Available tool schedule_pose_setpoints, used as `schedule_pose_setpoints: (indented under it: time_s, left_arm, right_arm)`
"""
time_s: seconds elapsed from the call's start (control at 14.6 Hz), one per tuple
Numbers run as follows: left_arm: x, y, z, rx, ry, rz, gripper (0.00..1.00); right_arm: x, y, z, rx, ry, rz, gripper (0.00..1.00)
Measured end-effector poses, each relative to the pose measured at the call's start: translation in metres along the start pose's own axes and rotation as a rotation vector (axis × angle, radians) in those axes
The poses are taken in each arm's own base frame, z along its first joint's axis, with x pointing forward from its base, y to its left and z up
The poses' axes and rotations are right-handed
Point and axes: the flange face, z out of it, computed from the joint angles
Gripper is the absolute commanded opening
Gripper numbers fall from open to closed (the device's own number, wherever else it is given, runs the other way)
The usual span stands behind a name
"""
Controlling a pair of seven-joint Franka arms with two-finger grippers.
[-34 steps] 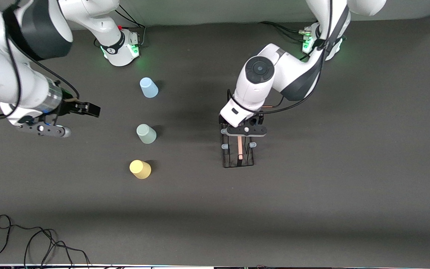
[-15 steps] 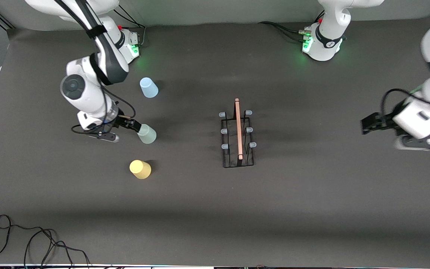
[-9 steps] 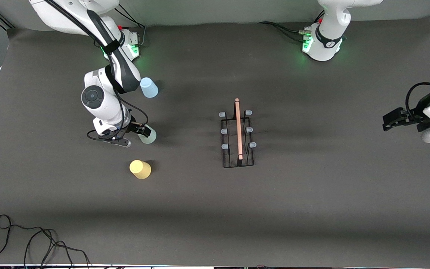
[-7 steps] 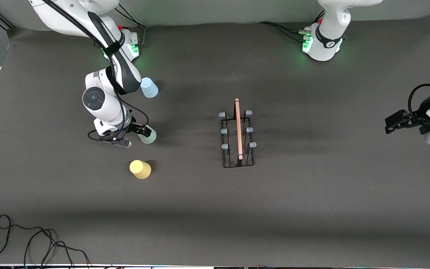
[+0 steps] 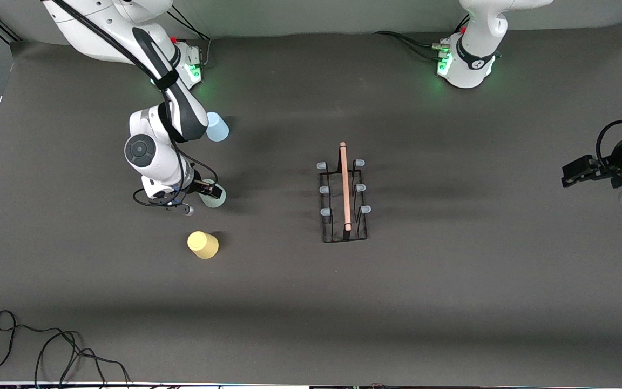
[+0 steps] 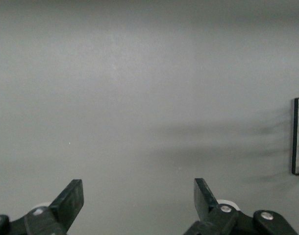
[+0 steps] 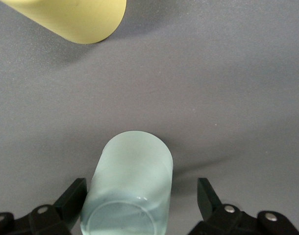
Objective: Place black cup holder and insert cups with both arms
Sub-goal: 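Carry the green cup to the holder and lower it onto a peg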
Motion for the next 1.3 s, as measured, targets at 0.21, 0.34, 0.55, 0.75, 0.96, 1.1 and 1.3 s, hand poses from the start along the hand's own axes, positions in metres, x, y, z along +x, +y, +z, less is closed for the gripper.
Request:
schedule_pose_setpoints:
  time_s: [0.21, 0.34, 0.55, 0.75, 0.96, 1.1, 1.3]
  left_arm:
    - [0.0, -0.004, -0.013, 0.001, 0.019, 0.012, 1.0]
    - [-0.002, -0.005, -0.022, 0.002, 0.021, 0.017, 1.0]
    - [-0.002, -0.001, -0.028, 0.002, 0.027, 0.032, 1.0]
    - [-0.002, 0.008, -0.028, 0.001, 0.022, 0.047, 1.0]
    - [-0.003, 0.009, -0.027, 0.0, 0.01, 0.049, 1.0]
    - [-0.004, 0.009, -0.026, 0.0, 0.008, 0.049, 1.0]
    - [-0.004, 0.008, -0.026, 0.0, 0.007, 0.047, 1.0]
  right_arm:
    - [-0.001, -0.007, -0.004, 0.006, 0.008, -0.011, 0.0]
    - [-0.002, -0.016, -0.009, 0.015, 0.017, -0.024, 0.0]
    - [0.005, -0.032, -0.032, 0.016, 0.002, 0.002, 0.0]
    - [0.006, -0.073, -0.081, -0.002, -0.042, 0.046, 0.0]
    - [-0.014, -0.127, -0.121, 0.031, -0.028, 0.1, 0.0]
    - [-0.032, -0.161, -0.136, 0.07, -0.023, 0.141, 0.0]
    - [-0.06, -0.216, -0.142, 0.093, -0.019, 0.185, 0.0]
